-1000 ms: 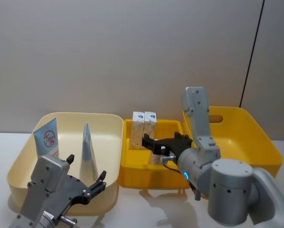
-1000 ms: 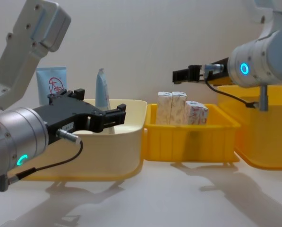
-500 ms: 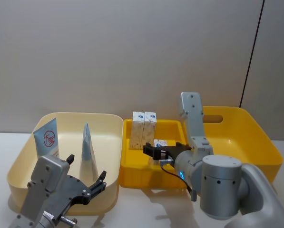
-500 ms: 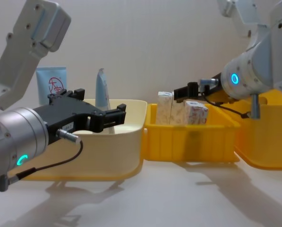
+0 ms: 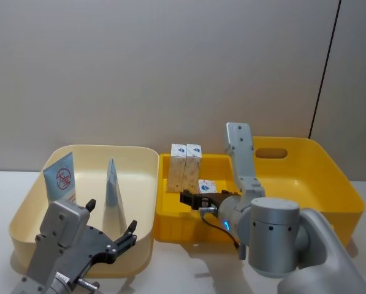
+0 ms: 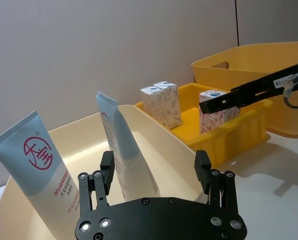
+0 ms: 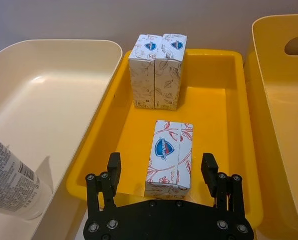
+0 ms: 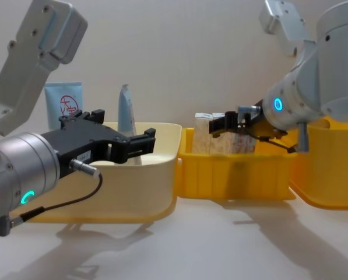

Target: Bimanual collaborative sorting of washing and personal care products

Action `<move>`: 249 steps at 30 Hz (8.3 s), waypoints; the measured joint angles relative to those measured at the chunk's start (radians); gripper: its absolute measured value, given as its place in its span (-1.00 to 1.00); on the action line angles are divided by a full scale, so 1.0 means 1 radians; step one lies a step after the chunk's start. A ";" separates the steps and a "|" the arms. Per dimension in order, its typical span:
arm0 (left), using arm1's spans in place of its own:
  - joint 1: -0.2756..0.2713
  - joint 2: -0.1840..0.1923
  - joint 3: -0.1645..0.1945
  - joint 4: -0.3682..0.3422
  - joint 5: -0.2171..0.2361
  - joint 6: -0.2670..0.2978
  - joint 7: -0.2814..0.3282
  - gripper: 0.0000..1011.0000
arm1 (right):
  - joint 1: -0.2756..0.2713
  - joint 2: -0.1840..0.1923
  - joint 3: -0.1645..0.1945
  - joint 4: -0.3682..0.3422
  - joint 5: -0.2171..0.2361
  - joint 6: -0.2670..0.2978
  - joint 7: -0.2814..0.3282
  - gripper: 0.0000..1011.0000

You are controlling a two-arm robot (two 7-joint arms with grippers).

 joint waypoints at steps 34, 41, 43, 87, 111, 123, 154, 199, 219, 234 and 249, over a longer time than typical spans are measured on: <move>0.000 0.000 0.000 0.000 0.000 0.000 0.000 0.98 | 0.031 -0.032 0.012 0.094 -0.016 -0.029 -0.007 -0.15; 0.000 0.000 0.000 0.000 0.000 0.000 0.000 0.98 | 0.032 -0.033 0.013 0.096 -0.017 -0.031 -0.006 -0.18; 0.000 0.000 0.000 0.000 0.000 0.000 0.000 0.98 | 0.032 -0.033 0.012 0.095 -0.019 -0.033 -0.005 -0.18; 0.000 0.000 0.000 0.000 0.000 0.000 0.000 0.98 | -0.015 0.043 0.118 -0.142 -0.107 -0.341 -0.050 -0.18; 0.000 0.000 0.000 0.000 0.000 0.000 0.000 0.98 | 0.093 0.065 0.191 0.071 -0.136 -0.334 -0.083 -0.17; 0.000 0.000 0.000 0.000 0.000 0.000 0.000 0.98 | 0.116 0.065 0.195 0.118 -0.139 -0.332 -0.077 0.55; -0.075 -0.011 0.002 0.036 0.010 0.018 -0.056 0.98 | 0.128 0.065 0.198 0.144 -0.140 -0.330 -0.074 0.98; -0.225 -0.106 -0.038 0.296 0.000 0.008 -0.120 0.98 | 0.129 0.065 0.198 0.146 -0.140 -0.331 -0.075 0.98; -0.248 -0.114 -0.038 0.334 0.005 0.010 -0.130 -0.05 | 0.129 0.065 0.198 0.146 -0.140 -0.331 -0.074 0.98; -0.251 -0.116 -0.038 0.340 0.006 0.010 -0.132 -0.53 | 0.129 0.065 0.198 0.146 -0.140 -0.331 -0.074 0.98; -0.255 -0.119 -0.040 0.343 0.008 0.002 -0.137 -0.54 | 0.129 0.065 0.198 0.146 -0.140 -0.331 -0.074 0.98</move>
